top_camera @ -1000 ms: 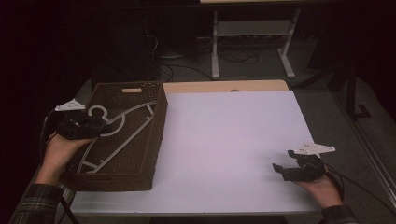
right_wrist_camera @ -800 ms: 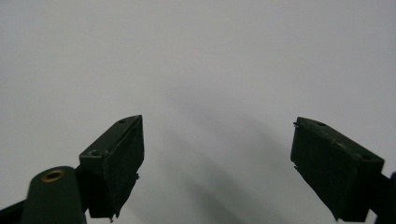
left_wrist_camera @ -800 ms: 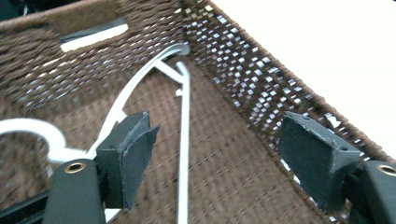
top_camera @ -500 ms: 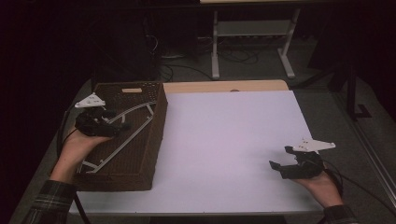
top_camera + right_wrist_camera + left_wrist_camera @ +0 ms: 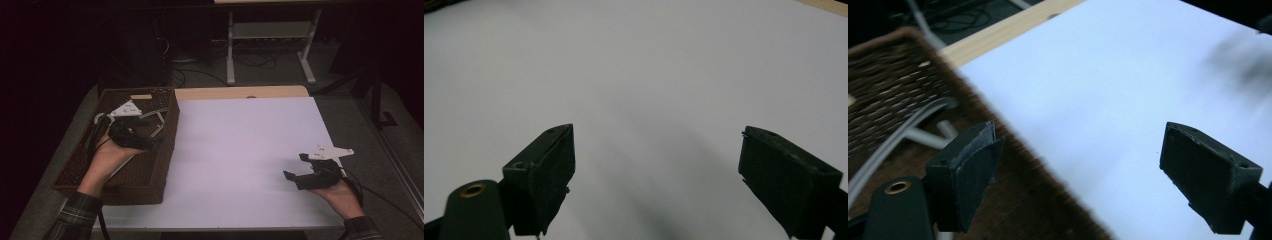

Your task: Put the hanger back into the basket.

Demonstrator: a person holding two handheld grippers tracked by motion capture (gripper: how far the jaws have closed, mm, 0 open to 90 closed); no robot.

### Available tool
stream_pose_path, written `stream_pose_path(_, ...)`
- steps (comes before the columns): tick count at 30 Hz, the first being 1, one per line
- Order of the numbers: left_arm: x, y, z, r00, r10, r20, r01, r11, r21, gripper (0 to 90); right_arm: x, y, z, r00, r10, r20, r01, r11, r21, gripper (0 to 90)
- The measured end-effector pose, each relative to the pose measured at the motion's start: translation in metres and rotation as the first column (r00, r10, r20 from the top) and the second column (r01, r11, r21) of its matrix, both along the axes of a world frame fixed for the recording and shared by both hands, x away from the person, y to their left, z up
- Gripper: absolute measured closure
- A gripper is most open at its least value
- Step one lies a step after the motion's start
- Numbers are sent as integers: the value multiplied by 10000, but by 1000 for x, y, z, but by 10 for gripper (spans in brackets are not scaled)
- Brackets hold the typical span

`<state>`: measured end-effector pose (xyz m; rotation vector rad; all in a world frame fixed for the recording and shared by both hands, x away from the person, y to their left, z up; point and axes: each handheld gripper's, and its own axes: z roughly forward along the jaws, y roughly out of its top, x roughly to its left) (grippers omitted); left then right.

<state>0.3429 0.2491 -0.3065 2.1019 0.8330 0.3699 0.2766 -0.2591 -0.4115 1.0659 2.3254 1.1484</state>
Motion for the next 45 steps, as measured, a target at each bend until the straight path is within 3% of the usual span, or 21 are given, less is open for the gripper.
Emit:
stream_pose_path(10,1,-44,-9,9952,-962,-154,959,9951,-226,152,3,8,4,9996,270,80,-270,9996,-1,144)
stream_pose_path(21,-2,-92,-13,9872,-1589,-139,1580,9860,-525,151,7,16,8,9981,605,116,-606,9982,48,144)
stream_pose_path(25,-4,-106,-23,9850,-1718,-181,1697,9818,-848,148,8,18,9,9974,706,132,-708,9974,125,144)
stream_pose_path(35,-15,-133,-51,9780,-2058,-328,2037,9773,-577,113,11,26,13,9957,913,150,-916,9956,187,140)
stream_pose_path(39,-18,-142,-70,9750,-2170,-487,2142,9751,-570,93,13,32,13,9948,1010,143,-1012,9948,135,131)
stream_pose_path(45,-19,-143,-86,9783,-2014,-478,1985,9783,-595,37,12,36,12,9951,986,95,-987,9951,81,118)
